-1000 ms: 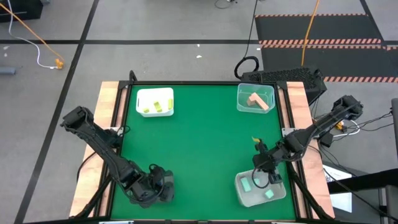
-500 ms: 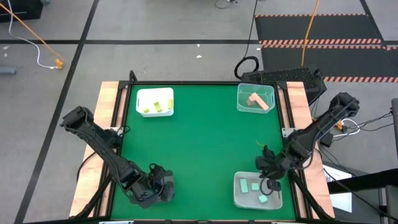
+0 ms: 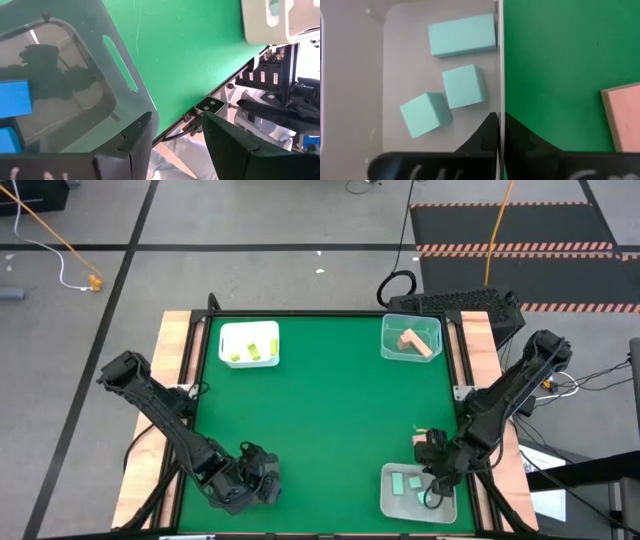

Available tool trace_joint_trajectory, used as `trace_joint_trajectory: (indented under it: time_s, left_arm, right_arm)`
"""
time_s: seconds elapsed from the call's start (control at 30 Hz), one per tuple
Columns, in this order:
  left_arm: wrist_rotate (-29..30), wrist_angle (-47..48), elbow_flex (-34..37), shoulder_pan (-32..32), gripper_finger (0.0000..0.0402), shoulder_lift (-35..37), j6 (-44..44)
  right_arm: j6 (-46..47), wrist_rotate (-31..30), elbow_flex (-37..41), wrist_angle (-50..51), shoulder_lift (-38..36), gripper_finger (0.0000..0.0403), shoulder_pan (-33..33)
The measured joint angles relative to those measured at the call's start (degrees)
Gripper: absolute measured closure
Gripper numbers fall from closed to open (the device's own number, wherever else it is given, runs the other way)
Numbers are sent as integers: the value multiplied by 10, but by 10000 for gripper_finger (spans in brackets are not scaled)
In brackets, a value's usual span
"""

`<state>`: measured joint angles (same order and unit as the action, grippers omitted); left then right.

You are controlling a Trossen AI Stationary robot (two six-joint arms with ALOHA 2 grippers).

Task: Sort & place blocks by color
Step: Adjust the gray bin, then put the light brown block into the transparent bin

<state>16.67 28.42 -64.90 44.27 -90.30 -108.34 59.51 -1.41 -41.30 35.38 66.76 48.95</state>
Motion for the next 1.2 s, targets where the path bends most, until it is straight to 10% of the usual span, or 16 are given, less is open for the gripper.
trace_joint_trajectory:
  time_s: [0.3, 0.8, 1.2]
  left_arm:
    - [0, 1, 0, 0, 229, 0, 2]
    - [-1, 0, 0, -6, 229, 0, 1]
    - [-1, -1, 0, -76, 229, 0, 33]
  right_arm:
    - [-8, 5, -1, -2, 33, 385, 0]
    - [0, 132, -1, -4, -57, 222, -1]
    - [-81, -38, -1, 117, -166, 230, -1]
